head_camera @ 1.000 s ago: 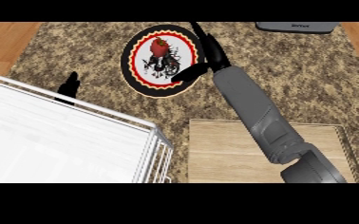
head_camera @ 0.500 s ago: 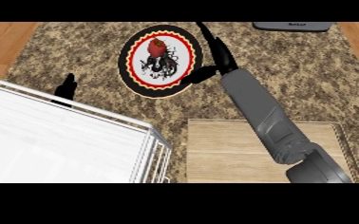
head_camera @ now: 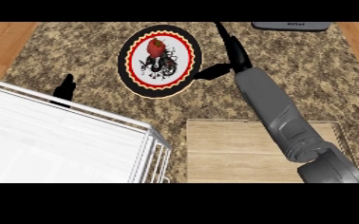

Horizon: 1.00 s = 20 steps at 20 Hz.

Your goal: Pick the bell pepper from the tray and place it in the plate

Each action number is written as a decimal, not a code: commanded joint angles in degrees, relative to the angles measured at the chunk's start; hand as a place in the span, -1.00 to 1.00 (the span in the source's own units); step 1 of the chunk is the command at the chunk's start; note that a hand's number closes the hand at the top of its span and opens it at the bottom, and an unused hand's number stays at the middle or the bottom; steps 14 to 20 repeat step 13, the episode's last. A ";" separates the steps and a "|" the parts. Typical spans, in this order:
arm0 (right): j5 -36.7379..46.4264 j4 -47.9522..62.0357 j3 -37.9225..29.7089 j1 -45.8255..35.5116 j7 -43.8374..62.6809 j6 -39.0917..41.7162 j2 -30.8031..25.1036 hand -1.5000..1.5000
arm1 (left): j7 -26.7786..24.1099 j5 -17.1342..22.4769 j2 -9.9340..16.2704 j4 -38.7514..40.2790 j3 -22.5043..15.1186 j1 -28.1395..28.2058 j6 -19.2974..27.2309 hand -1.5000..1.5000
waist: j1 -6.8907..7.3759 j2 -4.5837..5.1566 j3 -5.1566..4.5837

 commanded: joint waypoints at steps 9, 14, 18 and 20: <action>0.05 1.89 -1.30 2.46 -3.07 -3.92 -2.19 -1.00 | 2.16 0.87 -3.55 4.52 -3.03 -0.45 -2.93 0.00 | 0.01 0.96 -0.89; 0.11 2.76 -1.53 2.63 -1.62 -6.05 -1.82 -1.00 | 1.31 1.35 -3.97 5.17 -2.46 -0.04 -3.49 0.00 | -0.28 0.79 -0.93; 0.11 2.76 -1.53 2.63 -1.62 -6.05 -1.82 -1.00 | 1.31 1.35 -3.97 5.17 -2.46 -0.04 -3.49 0.00 | -0.28 0.79 -0.93; 0.11 2.76 -1.53 2.63 -1.62 -6.05 -1.82 -1.00 | 1.31 1.35 -3.97 5.17 -2.46 -0.04 -3.49 0.00 | -0.28 0.79 -0.93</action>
